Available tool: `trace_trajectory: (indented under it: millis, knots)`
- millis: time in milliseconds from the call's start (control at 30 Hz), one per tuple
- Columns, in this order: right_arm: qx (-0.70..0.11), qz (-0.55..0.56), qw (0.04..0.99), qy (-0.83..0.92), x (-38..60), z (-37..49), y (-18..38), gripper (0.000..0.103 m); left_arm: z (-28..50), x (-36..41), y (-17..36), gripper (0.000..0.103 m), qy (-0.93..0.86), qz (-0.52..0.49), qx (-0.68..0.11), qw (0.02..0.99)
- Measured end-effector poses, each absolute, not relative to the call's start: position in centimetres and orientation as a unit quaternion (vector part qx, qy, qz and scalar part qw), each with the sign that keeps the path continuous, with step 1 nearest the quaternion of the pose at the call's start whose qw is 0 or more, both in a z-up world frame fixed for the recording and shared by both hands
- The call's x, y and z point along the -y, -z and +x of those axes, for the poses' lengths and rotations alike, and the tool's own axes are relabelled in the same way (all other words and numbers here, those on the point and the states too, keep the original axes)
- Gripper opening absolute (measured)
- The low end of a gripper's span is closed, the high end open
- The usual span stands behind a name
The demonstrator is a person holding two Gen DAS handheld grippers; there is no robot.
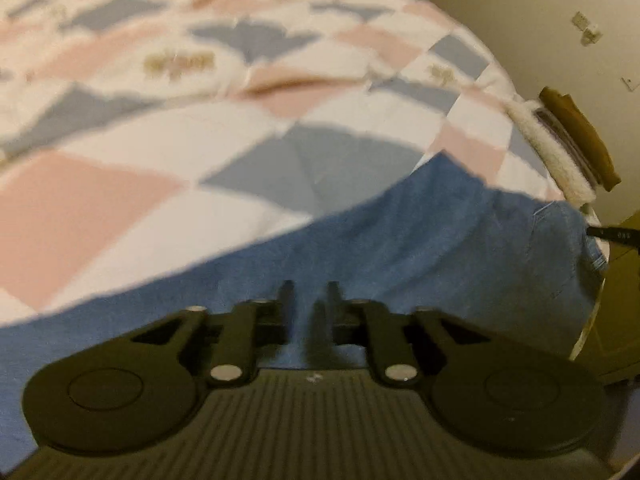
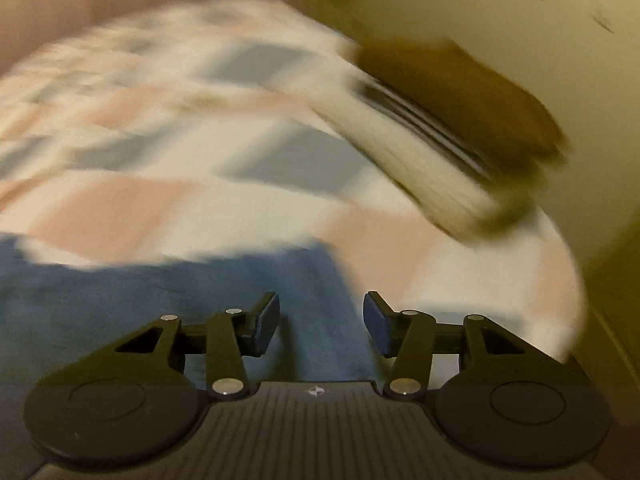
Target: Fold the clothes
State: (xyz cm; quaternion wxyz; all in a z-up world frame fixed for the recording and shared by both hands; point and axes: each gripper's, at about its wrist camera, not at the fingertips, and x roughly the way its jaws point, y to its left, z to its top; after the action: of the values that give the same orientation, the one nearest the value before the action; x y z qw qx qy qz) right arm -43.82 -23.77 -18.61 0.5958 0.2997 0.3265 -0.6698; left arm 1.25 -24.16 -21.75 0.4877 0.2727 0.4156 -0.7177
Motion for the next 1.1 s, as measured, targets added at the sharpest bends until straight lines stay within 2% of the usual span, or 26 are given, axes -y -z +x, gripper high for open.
trace_trajectory:
  millis: [100, 133, 167, 200, 233, 267, 300, 333, 400, 433, 533, 633, 733, 900, 1100]
  knots:
    - [-0.358, 0.299, 0.630, 0.620, 24.4, -41.2, 19.9, 0.046, -2.3, 24.9, 21.2, 0.026, 0.765, 0.262, -0.401, 0.430]
    - [-0.372, 0.304, 0.626, 0.614, 24.3, -41.5, 20.5, 0.045, -3.7, 25.1, 21.5, 0.029, 0.777, 0.269, -0.390, 0.414]
    - [-0.386, 0.304, 0.612, 0.620, 24.1, -42.3, 21.0, 0.044, -4.9, 25.1, 21.9, 0.035, 0.786, 0.281, -0.375, 0.403]
    - [-0.399, 0.304, 0.597, 0.626, 23.9, -43.2, 21.5, 0.044, -5.9, 25.1, 22.6, 0.036, 0.786, 0.305, -0.355, 0.404]
    - [-0.399, 0.313, 0.588, 0.630, 23.6, -44.3, 21.5, 0.030, -6.3, 25.0, 23.7, 0.035, 0.771, 0.341, -0.334, 0.422]
    - [-0.381, 0.333, 0.587, 0.633, 23.2, -45.7, 20.9, 0.021, -5.7, 24.8, 24.2, 0.023, 0.755, 0.355, -0.332, 0.439]
    - [-0.362, 0.352, 0.585, 0.634, 22.8, -47.2, 20.3, 0.010, -4.4, 24.3, 24.0, 0.021, 0.748, 0.347, -0.343, 0.450]
    - [-0.344, 0.366, 0.581, 0.641, 22.3, -48.3, 19.5, 0.015, -3.2, 23.7, 23.8, 0.023, 0.741, 0.338, -0.353, 0.461]
    - [-0.316, 0.361, 0.580, 0.659, 21.2, -48.9, 18.1, 0.035, -0.7, 21.8, 22.8, 0.025, 0.722, 0.329, -0.364, 0.487]
    - [-0.299, 0.368, 0.591, 0.653, 20.5, -48.8, 17.9, 0.037, 0.3, 20.6, 22.2, 0.025, 0.713, 0.326, -0.368, 0.500]
    - [-0.257, 0.429, 0.608, 0.617, 19.1, -47.7, 19.0, 0.038, 2.0, 16.9, 21.1, 0.036, 0.683, 0.303, -0.393, 0.536]
    - [-0.269, 0.463, 0.602, 0.593, 17.4, -44.3, 21.4, 0.038, 2.6, 13.7, 21.4, 0.036, 0.641, 0.287, -0.437, 0.562]
    - [-0.279, 0.459, 0.622, 0.570, 16.3, -40.7, 21.7, 0.042, 2.3, 11.4, 21.4, 0.036, 0.622, 0.284, -0.436, 0.586]
    - [-0.333, 0.390, 0.672, 0.533, 16.6, -33.2, 20.6, 0.042, 6.8, 8.3, 20.6, 0.036, 0.586, 0.246, -0.443, 0.632]
    - [-0.390, 0.259, 0.776, 0.423, 14.4, -19.6, 19.2, 0.042, 17.8, 2.8, 19.8, 0.037, 0.486, 0.154, -0.472, 0.719]
